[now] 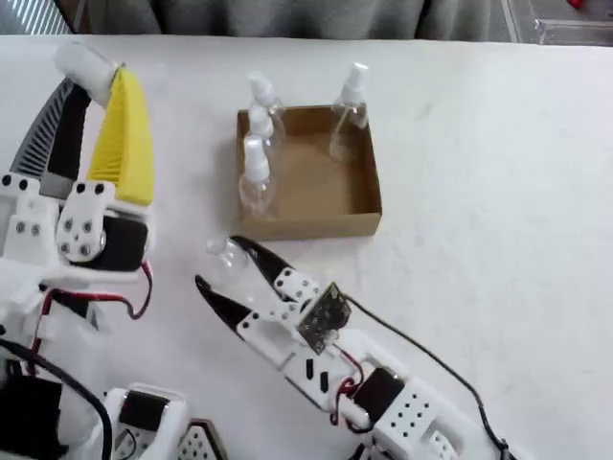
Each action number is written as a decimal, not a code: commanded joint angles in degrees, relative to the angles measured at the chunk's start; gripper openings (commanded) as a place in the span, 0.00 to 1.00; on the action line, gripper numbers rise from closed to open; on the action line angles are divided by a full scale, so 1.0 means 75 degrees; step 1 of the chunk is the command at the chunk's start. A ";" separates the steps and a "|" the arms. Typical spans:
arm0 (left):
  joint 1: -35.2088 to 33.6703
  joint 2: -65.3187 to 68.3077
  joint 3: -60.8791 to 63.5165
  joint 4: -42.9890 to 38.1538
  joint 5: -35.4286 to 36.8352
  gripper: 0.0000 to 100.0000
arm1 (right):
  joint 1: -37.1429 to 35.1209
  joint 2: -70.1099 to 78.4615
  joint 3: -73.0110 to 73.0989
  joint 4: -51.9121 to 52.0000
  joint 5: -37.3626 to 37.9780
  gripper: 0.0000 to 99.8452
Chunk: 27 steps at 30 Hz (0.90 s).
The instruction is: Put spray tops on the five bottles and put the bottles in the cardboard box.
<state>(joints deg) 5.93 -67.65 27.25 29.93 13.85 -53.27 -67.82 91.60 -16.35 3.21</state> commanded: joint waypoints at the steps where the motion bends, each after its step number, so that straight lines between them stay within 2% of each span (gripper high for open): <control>1: 0.0111 0.1002 -0.0774 -0.0223 -0.0059 0.02 | 0.0240 0.0404 -0.0129 -0.0498 -0.0059 0.02; 6: 0.0451 0.1565 -0.1184 -0.0070 -0.0059 0.02 | 0.0498 0.0440 0.0047 -0.0498 -0.0070 0.02; 11: 0.1377 0.1237 -0.1172 0.1125 -0.0059 0.02 | 0.1049 0.0428 0.0504 -0.1295 -0.0070 0.02; 15: 0.1495 0.1002 -0.0961 0.1254 -0.0035 0.02 | 0.1284 0.0428 0.0586 -0.1354 -0.0070 0.02; 18: 0.1483 0.0733 -0.0023 0.0961 0.0199 0.02 | 0.1412 0.0440 0.0633 -0.1354 -0.0070 0.02; 23: 0.1471 -0.0240 0.1160 -0.0492 0.0258 0.02 | 0.1471 0.0475 0.0656 -0.1307 -0.0070 0.02; 27: 0.1377 -0.0381 0.1266 -0.0539 0.0258 0.02 | 0.1471 0.0498 0.0656 -0.1295 -0.0070 0.02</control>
<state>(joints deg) 16.31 -70.02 36.92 28.09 14.73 -42.81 -64.31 95.38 -25.05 3.12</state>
